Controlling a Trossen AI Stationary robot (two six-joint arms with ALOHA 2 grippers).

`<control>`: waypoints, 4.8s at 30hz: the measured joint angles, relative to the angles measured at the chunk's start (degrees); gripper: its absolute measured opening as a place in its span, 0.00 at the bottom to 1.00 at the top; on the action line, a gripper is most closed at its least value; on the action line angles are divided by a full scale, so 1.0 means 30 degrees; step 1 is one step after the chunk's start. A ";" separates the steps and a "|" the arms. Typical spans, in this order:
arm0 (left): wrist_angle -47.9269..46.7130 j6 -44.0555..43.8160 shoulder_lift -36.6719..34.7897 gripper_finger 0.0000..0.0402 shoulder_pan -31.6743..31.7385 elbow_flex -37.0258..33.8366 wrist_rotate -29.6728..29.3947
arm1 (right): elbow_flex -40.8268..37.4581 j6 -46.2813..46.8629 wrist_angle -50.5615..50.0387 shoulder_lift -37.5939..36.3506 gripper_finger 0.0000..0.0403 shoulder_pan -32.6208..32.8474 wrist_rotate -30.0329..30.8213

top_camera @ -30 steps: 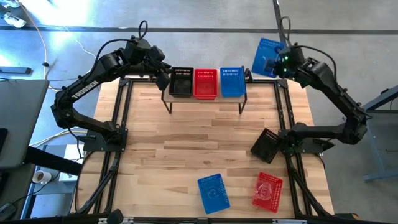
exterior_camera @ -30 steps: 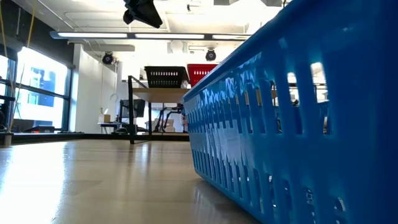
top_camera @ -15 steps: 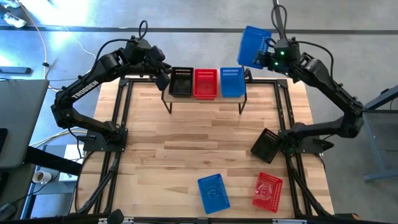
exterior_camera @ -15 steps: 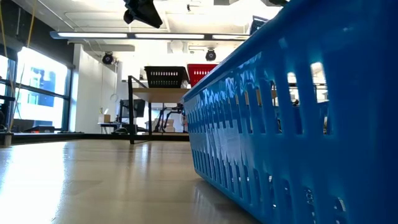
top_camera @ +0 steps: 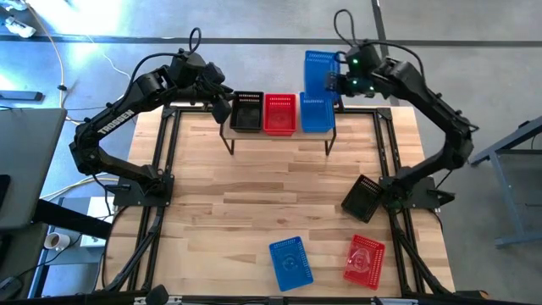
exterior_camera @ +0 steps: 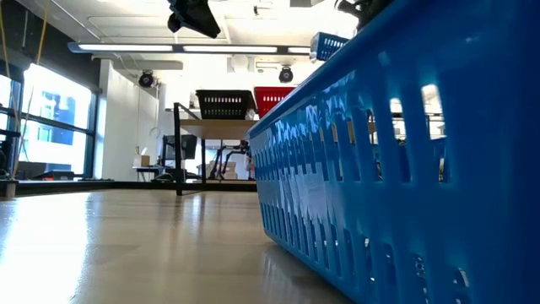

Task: Stack baskets on shelf by color
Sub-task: Stack the top blue bin on top of the blue bin on the shelf, then stack the black bin on top of the black bins on the shelf

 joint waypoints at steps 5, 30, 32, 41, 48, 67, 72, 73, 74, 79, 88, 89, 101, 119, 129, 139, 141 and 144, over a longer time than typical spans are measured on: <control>-0.0007 0.0000 0.0000 0.22 0.0000 0.0000 0.0000 | 0.0999 0.1096 -0.2387 0.1048 0.00 0.0283 -0.0174; -0.0066 0.0495 0.0000 0.22 0.0000 0.0000 0.0000 | 0.1077 0.1791 -0.5193 0.3674 0.00 0.1453 0.0279; -0.0073 0.0495 0.0000 0.22 0.0000 0.0000 0.0000 | 0.1077 0.1853 -0.5259 0.3674 0.00 0.1453 0.0576; -0.0073 0.0503 0.0000 0.22 0.0000 0.0000 0.0000 | 0.1077 0.1995 -0.5509 0.3674 0.00 0.1453 0.0666; -0.0066 0.0503 0.0000 0.22 0.0000 0.0000 0.0000 | 0.0471 0.2337 -0.5276 0.3689 0.00 0.1621 0.0729; -0.0066 0.0499 0.0000 0.22 0.0000 0.0000 0.0000 | 0.0101 0.2294 -0.4657 0.3696 0.06 0.1621 0.0875; -0.0066 0.0503 0.0000 0.22 0.0000 0.0000 0.0000 | 0.0101 0.2286 -0.4657 0.3680 0.18 0.1621 0.1121; -0.0068 0.0502 0.0000 0.22 0.0000 0.0000 0.0000 | 0.0101 0.2273 -0.4650 0.3630 0.20 0.1621 0.1070; -0.0072 0.0503 0.0000 0.22 0.0000 0.0000 0.0000 | 0.0116 0.2157 -0.4664 0.3558 0.22 0.1621 0.1026; -0.0069 0.0503 0.0000 0.22 0.0000 0.0000 0.0000 | 0.0605 0.2063 -0.4983 0.2955 0.27 0.1621 0.1028; -0.0147 0.0495 0.0007 0.22 0.0000 0.0000 0.0000 | 0.0807 0.0264 -0.5770 0.1954 0.27 0.2778 0.0446; -0.0168 0.0495 0.0003 0.22 0.0000 0.0000 0.0000 | 0.0807 -0.0015 -0.5877 0.1948 0.27 0.3093 0.0438; -0.2301 -0.1051 -0.0295 0.22 -0.0116 -0.1606 0.1142 | 0.0785 -0.2761 -0.7790 0.1955 0.27 0.7384 0.2548; -0.2332 -0.9821 -0.2171 0.22 -0.5961 -0.4118 -0.0301 | 0.0756 -0.3826 -0.9451 0.0400 0.27 1.0737 0.4125; -0.2331 -1.6372 -0.2157 0.22 -1.1822 -0.4269 -0.3037 | -0.3804 -0.2036 -0.8088 -0.2997 0.27 1.2350 0.4396; -0.2247 -2.1563 -0.1565 0.22 -1.6002 -0.4269 -0.5753 | -0.8459 0.0263 -0.3792 -0.6705 0.27 1.3899 0.2426; -0.2180 -2.2239 -0.1330 0.22 -1.6651 -0.4262 -0.6169 | -0.8707 0.0722 -0.3696 -0.6918 0.27 1.4394 0.2387; -0.2029 -2.3208 -0.0784 0.22 -1.7471 -0.4262 -0.6673 | -0.8744 0.0947 -0.3462 -0.6907 0.27 1.5183 0.2456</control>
